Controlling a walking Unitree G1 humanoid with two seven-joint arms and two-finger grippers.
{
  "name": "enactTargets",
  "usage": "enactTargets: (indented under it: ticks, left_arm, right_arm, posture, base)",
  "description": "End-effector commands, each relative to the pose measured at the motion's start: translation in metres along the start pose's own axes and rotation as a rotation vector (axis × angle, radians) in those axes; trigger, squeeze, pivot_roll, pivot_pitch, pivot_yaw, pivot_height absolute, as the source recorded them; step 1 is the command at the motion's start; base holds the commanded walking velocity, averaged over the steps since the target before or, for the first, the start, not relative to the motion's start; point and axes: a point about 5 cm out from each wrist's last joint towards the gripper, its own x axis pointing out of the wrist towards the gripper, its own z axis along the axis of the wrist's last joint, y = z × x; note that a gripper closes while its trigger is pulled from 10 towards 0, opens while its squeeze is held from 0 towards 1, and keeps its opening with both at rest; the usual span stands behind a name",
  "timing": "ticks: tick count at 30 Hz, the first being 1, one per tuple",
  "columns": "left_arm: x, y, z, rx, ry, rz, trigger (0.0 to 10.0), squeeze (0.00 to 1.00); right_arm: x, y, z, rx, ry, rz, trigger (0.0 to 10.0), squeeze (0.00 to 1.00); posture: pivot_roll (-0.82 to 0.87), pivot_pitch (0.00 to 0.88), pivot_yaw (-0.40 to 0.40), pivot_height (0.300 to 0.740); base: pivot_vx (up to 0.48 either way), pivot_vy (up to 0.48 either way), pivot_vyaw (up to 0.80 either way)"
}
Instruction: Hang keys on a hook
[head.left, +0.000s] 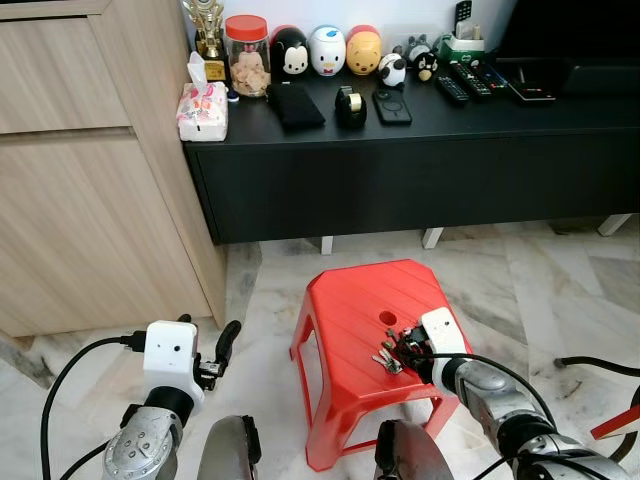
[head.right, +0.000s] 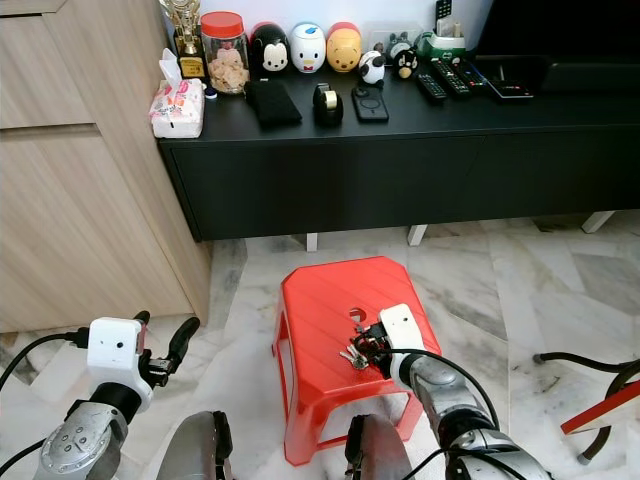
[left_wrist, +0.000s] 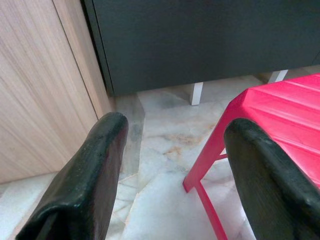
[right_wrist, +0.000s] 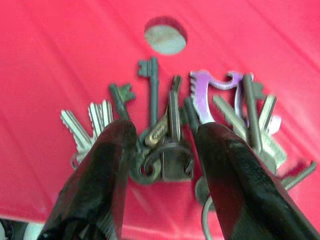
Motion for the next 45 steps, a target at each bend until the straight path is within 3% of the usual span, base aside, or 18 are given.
enactTargets:
  ticks: [1,11,23,35,40,44,45]
  left_arm:
    - [0.001,-0.003,-0.003,0.001,0.005,-0.01,10.0,0.0]
    - [0.003,-0.005,-0.004,-0.005,0.003,-0.01,10.0,0.0]
    - [0.002,-0.008,-0.007,-0.013,0.002,-0.003,10.0,0.0]
    - [0.0,-0.009,-0.008,-0.02,0.003,0.007,10.0,0.0]
    - [0.0,-0.009,-0.009,-0.019,0.001,0.007,10.0,0.0]
    - [0.0,-0.009,-0.009,-0.018,0.001,0.009,10.0,0.0]
    - [0.0,-0.009,-0.009,-0.017,0.001,0.008,10.0,0.0]
  right_arm:
    - [-0.001,-0.002,-0.002,0.033,-0.004,-0.02,10.0,0.0]
    - [0.001,0.01,-0.004,0.042,-0.043,0.026,10.0,0.0]
    - [0.003,0.019,-0.016,0.004,0.008,-0.007,10.0,0.0]
    - [0.001,0.012,-0.027,0.034,0.062,-0.088,10.0,0.0]
    - [0.0,0.011,-0.025,0.14,0.028,-0.078,10.0,0.0]
    - [0.001,0.012,-0.026,0.149,0.032,-0.062,10.0,0.0]
    - [0.001,0.012,-0.026,0.147,0.03,-0.062,0.0,0.0]
  posture:
    - [0.06,0.101,-0.103,0.602]
    - [0.05,0.097,-0.109,0.602]
    - [0.04,0.103,-0.118,0.602]
    - [0.04,0.107,-0.13,0.602]
    - [0.04,0.107,-0.13,0.602]
    - [0.04,0.107,-0.129,0.602]
    - [0.04,0.105,-0.127,0.602]
  base:
    - [0.0,0.0,0.0]
    - [0.0,0.0,0.0]
    - [0.0,0.0,0.0]
    - [0.0,0.0,0.0]
    - [0.0,0.0,0.0]
    - [0.0,0.0,0.0]
    - [0.0,0.0,0.0]
